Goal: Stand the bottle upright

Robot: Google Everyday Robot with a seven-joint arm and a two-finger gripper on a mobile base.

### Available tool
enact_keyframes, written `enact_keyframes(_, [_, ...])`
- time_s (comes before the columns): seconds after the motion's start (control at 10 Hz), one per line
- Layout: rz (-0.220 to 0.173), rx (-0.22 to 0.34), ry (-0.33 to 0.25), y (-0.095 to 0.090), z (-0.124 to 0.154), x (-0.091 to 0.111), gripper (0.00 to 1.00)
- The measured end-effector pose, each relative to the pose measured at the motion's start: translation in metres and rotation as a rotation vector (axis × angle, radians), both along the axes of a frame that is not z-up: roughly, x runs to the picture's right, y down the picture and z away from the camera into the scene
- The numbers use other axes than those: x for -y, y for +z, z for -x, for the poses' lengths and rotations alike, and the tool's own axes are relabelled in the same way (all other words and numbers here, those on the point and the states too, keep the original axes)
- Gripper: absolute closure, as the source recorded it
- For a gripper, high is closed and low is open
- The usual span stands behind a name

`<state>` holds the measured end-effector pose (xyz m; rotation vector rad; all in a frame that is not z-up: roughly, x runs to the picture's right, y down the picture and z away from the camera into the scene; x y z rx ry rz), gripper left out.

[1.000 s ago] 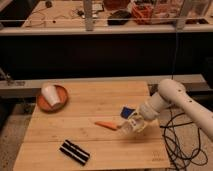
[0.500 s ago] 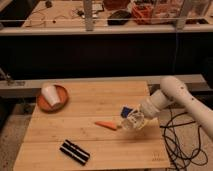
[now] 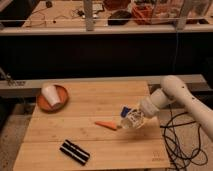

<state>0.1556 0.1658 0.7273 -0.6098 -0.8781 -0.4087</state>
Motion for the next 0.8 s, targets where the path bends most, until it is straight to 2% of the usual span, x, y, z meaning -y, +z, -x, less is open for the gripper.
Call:
enact_keyframes(0.1, [-0.048, -0.030, -0.090, -0.001, -0.002, -0.007, 0.84])
enact_keyframes(0.2, [-0.123, -0.039, -0.199, -0.002, -0.001, -0.013, 0.89])
enact_keyframes(0.3, [-0.205, -0.032, -0.320, -0.005, -0.005, -0.022, 0.97])
enact_keyframes(0.5, [-0.345, -0.009, -0.486, -0.012, -0.017, -0.034, 1.00])
enact_keyframes(0.6, [-0.409, 0.027, -0.543, -0.017, -0.027, -0.038, 1.00])
enact_keyframes(0.7, [-0.482, 0.087, -0.610, -0.021, -0.039, -0.042, 1.00])
enact_keyframes(0.8, [-0.555, 0.172, -0.674, -0.026, -0.053, -0.046, 1.00])
